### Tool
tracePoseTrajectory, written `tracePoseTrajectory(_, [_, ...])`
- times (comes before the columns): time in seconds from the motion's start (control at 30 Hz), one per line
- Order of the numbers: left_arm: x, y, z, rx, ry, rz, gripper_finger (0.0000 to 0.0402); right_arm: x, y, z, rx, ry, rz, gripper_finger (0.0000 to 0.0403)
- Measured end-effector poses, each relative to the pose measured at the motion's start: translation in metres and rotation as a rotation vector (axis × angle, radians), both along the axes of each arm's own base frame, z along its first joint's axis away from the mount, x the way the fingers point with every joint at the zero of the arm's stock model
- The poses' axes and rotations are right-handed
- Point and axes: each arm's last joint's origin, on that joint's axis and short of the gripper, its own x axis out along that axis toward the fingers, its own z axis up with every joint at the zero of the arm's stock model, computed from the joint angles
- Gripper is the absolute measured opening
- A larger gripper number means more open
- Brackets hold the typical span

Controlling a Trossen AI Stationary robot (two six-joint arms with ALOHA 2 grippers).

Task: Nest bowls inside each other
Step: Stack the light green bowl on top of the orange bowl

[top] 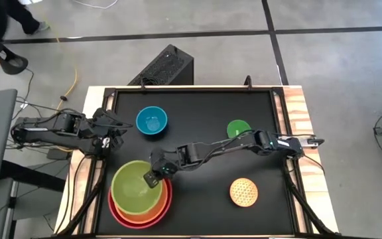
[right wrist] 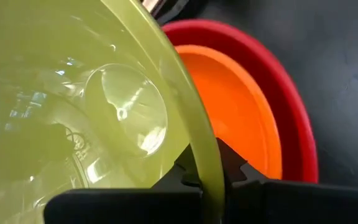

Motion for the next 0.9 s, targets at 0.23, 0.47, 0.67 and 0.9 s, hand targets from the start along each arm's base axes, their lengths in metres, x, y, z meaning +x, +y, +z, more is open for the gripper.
tracePoseTrajectory(0.23, [0.0, 0.0, 0.0, -0.001, -0.009, 0.014, 0.0162, 0.0, 0.0, -0.006, -0.051, 0.024, 0.063, 0.0015])
tracePoseTrajectory(0.47, [0.0, 0.0, 0.0, -0.013, -0.017, 0.028, 0.0162, 0.007, -0.01, -0.022, -0.048, 0.048, 0.178, 0.0015])
tracePoseTrajectory(0.67, [0.0, 0.0, 0.0, -0.03, -0.027, 0.047, 0.0162, 0.015, -0.007, -0.046, -0.053, 0.072, 0.204, 0.0015])
tracePoseTrajectory(0.9, [0.0, 0.0, 0.0, -0.05, -0.035, 0.058, 0.0162, 0.017, -0.007, -0.047, -0.068, 0.051, 0.213, 0.0046])
